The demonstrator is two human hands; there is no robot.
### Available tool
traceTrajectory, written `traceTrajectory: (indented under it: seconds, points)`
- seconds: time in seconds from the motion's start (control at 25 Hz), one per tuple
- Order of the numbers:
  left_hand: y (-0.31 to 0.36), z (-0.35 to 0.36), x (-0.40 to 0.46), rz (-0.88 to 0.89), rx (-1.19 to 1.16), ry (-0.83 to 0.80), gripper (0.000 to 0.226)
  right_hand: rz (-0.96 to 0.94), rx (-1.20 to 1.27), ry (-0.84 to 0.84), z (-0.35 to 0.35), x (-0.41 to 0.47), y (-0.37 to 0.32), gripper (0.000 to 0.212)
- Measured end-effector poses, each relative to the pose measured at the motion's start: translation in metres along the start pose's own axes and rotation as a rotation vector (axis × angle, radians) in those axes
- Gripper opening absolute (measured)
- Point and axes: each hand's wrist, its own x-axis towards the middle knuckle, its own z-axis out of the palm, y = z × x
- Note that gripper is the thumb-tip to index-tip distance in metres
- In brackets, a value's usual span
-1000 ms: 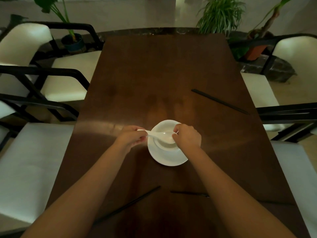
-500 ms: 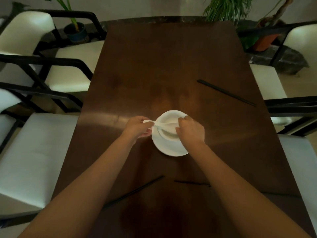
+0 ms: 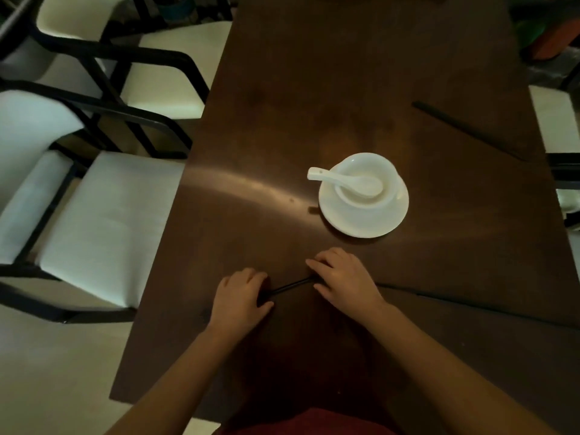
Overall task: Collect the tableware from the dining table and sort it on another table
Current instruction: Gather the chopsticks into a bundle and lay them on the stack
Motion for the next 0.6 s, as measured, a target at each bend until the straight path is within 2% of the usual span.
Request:
traceTrajectory:
  seconds: [0.08, 0.2, 0.44, 0.6]
  points:
    - [-0.004, 0.010, -0.009, 0.018, -0.017, 0.043, 0.037, 0.010, -0.033, -0.034, 0.014, 0.005, -0.006, 0.045]
    - [-0.004, 0.016, -0.016, 0.048, -0.085, 0.119, 0.014, 0.065, -0.083, -0.019, 0.026, 0.006, -0.018, 0.029]
    - [0.001, 0.015, -0.015, 0.146, -0.058, 0.131, 0.008, 0.048, -0.113, -0.001, 0.028, -0.003, -0.018, 0.019]
    - [0.003, 0.018, -0.017, 0.222, -0.068, 0.113, 0.023, 0.026, -0.141, -0.025, 0.023, -0.010, -0.012, 0.021]
